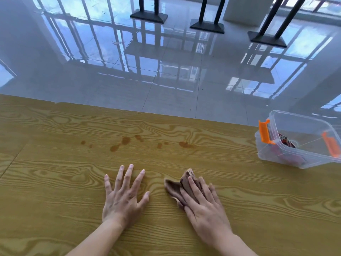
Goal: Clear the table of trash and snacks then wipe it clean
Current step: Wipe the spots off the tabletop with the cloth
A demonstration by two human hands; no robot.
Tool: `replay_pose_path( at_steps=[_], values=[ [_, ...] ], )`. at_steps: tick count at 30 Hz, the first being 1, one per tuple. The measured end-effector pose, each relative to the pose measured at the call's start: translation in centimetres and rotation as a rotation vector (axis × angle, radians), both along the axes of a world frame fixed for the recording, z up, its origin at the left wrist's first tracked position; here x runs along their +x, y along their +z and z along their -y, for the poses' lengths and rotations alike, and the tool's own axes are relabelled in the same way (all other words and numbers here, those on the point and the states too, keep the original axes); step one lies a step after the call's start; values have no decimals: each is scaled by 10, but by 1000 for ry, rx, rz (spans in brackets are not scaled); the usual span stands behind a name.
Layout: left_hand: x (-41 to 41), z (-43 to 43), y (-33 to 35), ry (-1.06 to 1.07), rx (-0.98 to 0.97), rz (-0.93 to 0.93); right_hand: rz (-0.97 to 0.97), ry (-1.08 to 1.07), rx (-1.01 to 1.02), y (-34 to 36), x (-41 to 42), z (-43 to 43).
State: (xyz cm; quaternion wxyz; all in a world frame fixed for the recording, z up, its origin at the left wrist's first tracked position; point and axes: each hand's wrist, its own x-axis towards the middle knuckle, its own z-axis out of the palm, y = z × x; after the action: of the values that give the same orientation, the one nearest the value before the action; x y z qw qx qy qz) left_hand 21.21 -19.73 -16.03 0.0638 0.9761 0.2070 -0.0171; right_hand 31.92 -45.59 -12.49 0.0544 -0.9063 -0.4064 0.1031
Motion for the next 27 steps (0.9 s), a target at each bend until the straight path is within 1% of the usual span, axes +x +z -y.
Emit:
replay_pose_path(
  at_steps=[1,2,3,4,6,7,8,9,10,11,14,16,17,18,20,22,23,24,25,27],
  values=[
    [1,0,0,-1,-4,-5,17,51,-1,0,-2,16],
    [1,0,0,-4,-7,-6,18,36,-37,-4,9,27],
    [1,0,0,-5,-8,-3,31,-36,-76,-8,29,32],
    [0,0,-1,-2,-7,1,16,-161,-101,-10,53,30],
    [0,1,-1,1,-8,9,-10,-450,-78,-10,109,4],
    [1,1,-1,1,-6,15,-59,-551,-66,-8,132,-14],
    [1,1,-1,2,-4,21,-92,-595,-74,-7,148,-30],
    [1,0,-2,4,-5,21,-97,-592,-84,-7,153,-42],
    [0,-1,-3,3,-8,13,-82,-535,-96,-9,146,-47],
    [0,-1,-2,-2,-8,8,-71,-433,-109,-7,128,-47],
    [0,0,-2,3,-7,10,-33,-151,-62,-4,39,-14],
    [0,0,-1,-3,-12,4,14,-56,-50,-2,11,14],
    [0,0,-1,-5,-12,2,11,-58,-75,-3,18,22],
    [-1,-1,0,-5,-10,1,26,-111,-98,-6,35,23],
    [0,-1,0,0,-6,5,18,-328,-76,-10,83,4],
    [1,1,0,1,0,11,-61,-560,-57,-10,131,-26],
    [1,1,-1,3,-2,14,-82,-598,-81,-9,142,-37],
    [0,0,-2,4,-7,11,-75,-561,-94,-10,137,-44],
    [-1,-1,-2,4,-9,6,-67,-459,-97,-9,120,-46],
    [0,-1,0,-2,-6,2,-56,-188,-56,-4,61,-33]
  ],
)
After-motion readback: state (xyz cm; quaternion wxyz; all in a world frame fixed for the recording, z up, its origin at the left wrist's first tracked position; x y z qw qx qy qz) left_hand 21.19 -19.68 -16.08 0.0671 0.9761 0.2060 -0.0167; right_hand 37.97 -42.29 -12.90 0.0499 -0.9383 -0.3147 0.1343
